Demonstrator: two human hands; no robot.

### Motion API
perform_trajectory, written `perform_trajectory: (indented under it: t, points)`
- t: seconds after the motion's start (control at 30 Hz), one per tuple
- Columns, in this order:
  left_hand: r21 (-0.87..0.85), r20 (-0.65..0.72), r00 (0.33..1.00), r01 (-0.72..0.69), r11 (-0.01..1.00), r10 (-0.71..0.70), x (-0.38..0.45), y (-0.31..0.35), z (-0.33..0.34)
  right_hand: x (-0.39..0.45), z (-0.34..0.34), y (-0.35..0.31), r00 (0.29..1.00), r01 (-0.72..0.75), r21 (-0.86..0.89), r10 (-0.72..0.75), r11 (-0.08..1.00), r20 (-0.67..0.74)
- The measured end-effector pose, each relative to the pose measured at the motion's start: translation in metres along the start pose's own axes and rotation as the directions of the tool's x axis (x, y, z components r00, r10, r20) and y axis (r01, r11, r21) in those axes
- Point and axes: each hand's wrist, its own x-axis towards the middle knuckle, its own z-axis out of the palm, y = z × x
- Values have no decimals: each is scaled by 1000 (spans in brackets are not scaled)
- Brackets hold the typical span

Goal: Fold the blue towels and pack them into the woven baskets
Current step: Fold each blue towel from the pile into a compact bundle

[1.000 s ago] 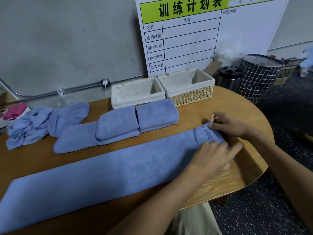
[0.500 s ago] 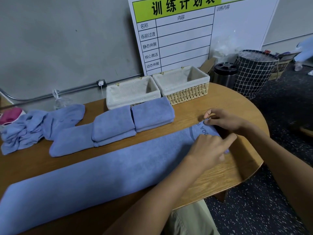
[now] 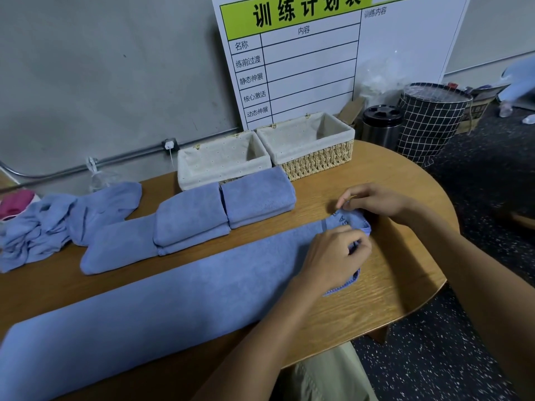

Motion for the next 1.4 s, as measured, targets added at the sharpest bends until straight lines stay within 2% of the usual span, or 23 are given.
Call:
perform_trajectory:
  t: [0.1,0.2,0.33,0.47,0.6,0.73,0.8,0.9,1.0,1.2,1.4]
  points:
    - [-59,-138,990,9,998,-17,-5,1,2,0,-3,-2,1000,-24,-1,24,1000,10]
    - [-135,-312,950,-49,990,4,-12,1,2,-4,-4,-9,998,-42,62,40,997,43]
    - [-119,-449,893,-98,988,35,-27,-2,-11,-10,-5,-15,987,-124,338,80,933,142]
    - [-163,-543,840,-103,981,-2,-53,-4,-40,-5,4,-30,980,-28,356,-45,934,194]
    - [-194,-590,805,-66,979,-62,-85,-10,-73,12,37,-74,974,120,199,-154,973,165]
    - [-270,-554,814,22,963,-174,-124,-25,-105,26,85,-126,945,274,205,-303,940,127]
    - [-283,-557,805,46,958,-203,-145,-34,-125,34,114,-151,915,337,194,-369,921,161]
    - [-312,-593,770,52,949,-237,-175,-49,-157,44,162,-185,883,387,203,-425,899,198]
    - [-328,-630,736,38,944,-248,-205,-63,-188,55,211,-214,861,433,244,-479,867,171]
    - [-274,-689,678,84,958,-257,-261,-92,-224,72,303,-253,815,512,228,-552,828,175]
    - [-302,-700,618,198,932,-358,-296,-128,-232,79,362,-247,831,511,213,-542,833,123]
